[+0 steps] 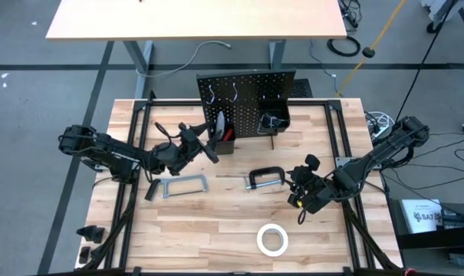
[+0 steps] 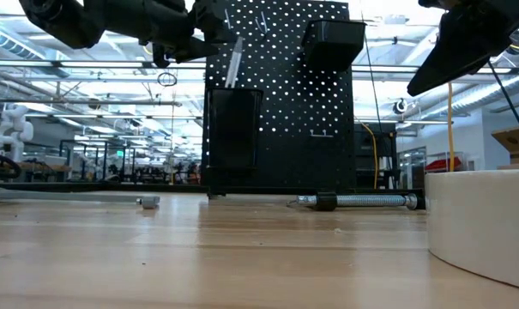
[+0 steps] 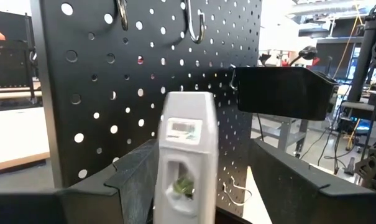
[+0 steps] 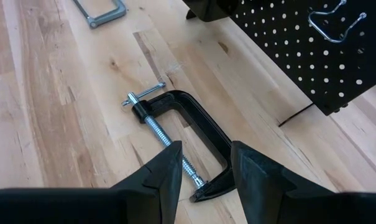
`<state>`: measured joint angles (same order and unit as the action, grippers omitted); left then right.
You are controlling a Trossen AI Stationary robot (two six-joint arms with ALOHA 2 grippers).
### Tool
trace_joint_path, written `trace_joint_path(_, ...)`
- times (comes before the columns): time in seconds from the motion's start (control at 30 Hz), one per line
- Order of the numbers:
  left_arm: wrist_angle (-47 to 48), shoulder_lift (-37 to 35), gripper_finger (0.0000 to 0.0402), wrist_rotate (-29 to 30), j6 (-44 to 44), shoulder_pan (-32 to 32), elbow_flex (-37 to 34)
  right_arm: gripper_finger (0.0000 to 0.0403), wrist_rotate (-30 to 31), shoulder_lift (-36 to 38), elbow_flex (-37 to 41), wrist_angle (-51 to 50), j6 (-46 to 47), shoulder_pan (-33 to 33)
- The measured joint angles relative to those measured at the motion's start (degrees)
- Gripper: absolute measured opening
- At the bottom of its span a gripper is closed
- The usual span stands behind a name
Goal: Hang tools onto peg board
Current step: Put the big spirit level into the bottom black bin on the pegboard, then hang the clamp on the pegboard
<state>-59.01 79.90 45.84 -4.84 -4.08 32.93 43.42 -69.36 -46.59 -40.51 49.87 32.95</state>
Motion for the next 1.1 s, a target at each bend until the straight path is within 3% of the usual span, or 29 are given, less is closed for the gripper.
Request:
trace_joint_path(0.5,1.09,-0.41,0.0250,0.04,-1.46,-0.72,0.00,0.0132,-0.30,0.00,0.00,-0.01,0.00,-0.01)
trace_joint_path(0.8,1.43,-6.37,0.0250,5.26,-9.41,-8.52,0.00,0.0132,-0.48,0.00,0.00,0.00,0.58,0.13)
trace_joint_path(1.1,7.08,-10.57,0.0251,5.09,-6.59,-17.65,0.00,0.0132,-4.16,-0.28,-0.02,4.08,1.02,0.15)
